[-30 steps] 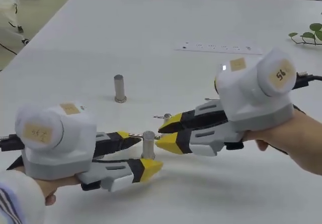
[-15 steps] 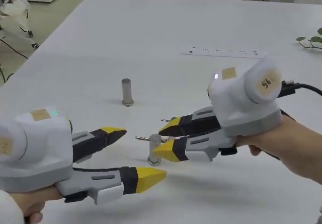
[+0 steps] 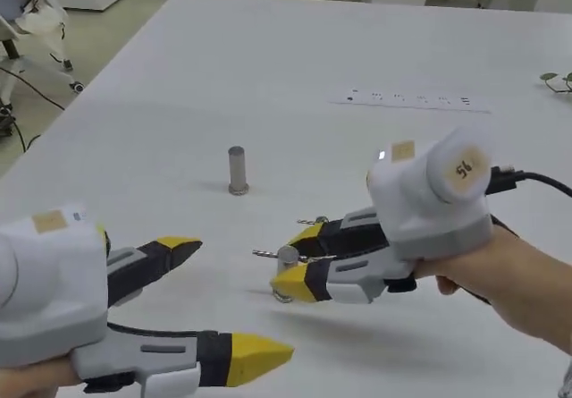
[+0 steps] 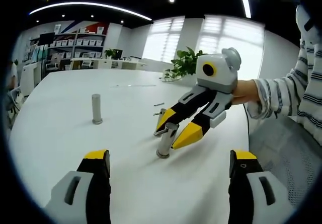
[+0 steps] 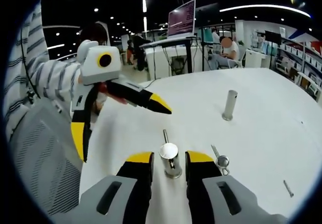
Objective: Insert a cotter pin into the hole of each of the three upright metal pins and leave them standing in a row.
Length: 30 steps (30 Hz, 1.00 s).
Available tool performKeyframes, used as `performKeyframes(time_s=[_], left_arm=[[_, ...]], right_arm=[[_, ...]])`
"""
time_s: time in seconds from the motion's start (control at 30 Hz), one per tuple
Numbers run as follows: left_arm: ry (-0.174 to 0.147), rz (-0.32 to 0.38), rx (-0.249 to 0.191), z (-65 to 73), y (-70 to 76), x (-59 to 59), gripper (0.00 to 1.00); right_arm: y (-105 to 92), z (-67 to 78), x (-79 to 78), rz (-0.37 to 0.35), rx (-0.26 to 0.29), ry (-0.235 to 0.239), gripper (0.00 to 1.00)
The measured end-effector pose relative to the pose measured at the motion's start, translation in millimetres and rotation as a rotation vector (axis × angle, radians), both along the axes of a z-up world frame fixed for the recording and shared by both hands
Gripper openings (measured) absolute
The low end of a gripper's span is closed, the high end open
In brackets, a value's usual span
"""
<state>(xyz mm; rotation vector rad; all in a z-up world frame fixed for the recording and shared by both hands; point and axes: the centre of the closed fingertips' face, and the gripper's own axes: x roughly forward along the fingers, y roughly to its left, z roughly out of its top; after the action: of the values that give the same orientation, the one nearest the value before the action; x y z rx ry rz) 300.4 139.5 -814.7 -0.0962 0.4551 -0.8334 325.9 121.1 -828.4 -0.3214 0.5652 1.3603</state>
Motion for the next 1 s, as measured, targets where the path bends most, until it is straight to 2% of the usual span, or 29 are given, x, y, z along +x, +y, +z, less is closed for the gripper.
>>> performKeyframes(time_s=[0.13, 0.4, 0.63, 0.7, 0.73, 0.77, 0.83, 0.9, 1.0], left_arm=[[0.006, -0.002, 0.011, -1.5, 1.9, -3.3, 0.99], [-0.006, 0.003, 0.01, 4.5, 2.6, -5.3, 0.99], [0.01, 0.01, 0.022, -0.3, 4.6, -7.1, 0.99], [0.011, 0.01, 0.022, -0.1, 4.2, -7.6, 0.99], [0.009, 0.011, 0.019, 0.9, 3.7, -7.4, 0.99], [0.006, 0.012, 0.015, 1.8, 3.3, -7.2, 0.99], [0.006, 0.012, 0.012, 2.7, 2.2, -6.2, 0.97], [0.013, 0.011, 0.012, 2.2, 0.7, -4.8, 0.97], [0.016, 0.005, 0.016, 1.7, -1.8, -4.3, 0.97]], right_arm=[[1.9, -4.5, -0.1, 0.009, -0.012, -0.006, 0.24], [4.0, -8.3, 1.4, 0.017, -0.014, -0.017, 0.17], [2.7, -7.2, 1.3, 0.053, -0.028, -0.076, 0.15], [-0.3, -6.9, 0.6, 0.055, -0.041, -0.083, 0.14], [-3.8, -6.9, -0.5, 0.064, -0.058, -0.102, 0.14], [-5.9, -6.1, -1.2, 0.065, -0.062, -0.117, 0.14], [-12.1, -1.3, -2.6, 0.051, -0.046, -0.113, 0.14], [-18.2, 7.3, -3.5, 0.037, -0.008, -0.101, 0.14], [-30.5, 16.8, -1.7, 0.032, 0.002, -0.109, 0.14]])
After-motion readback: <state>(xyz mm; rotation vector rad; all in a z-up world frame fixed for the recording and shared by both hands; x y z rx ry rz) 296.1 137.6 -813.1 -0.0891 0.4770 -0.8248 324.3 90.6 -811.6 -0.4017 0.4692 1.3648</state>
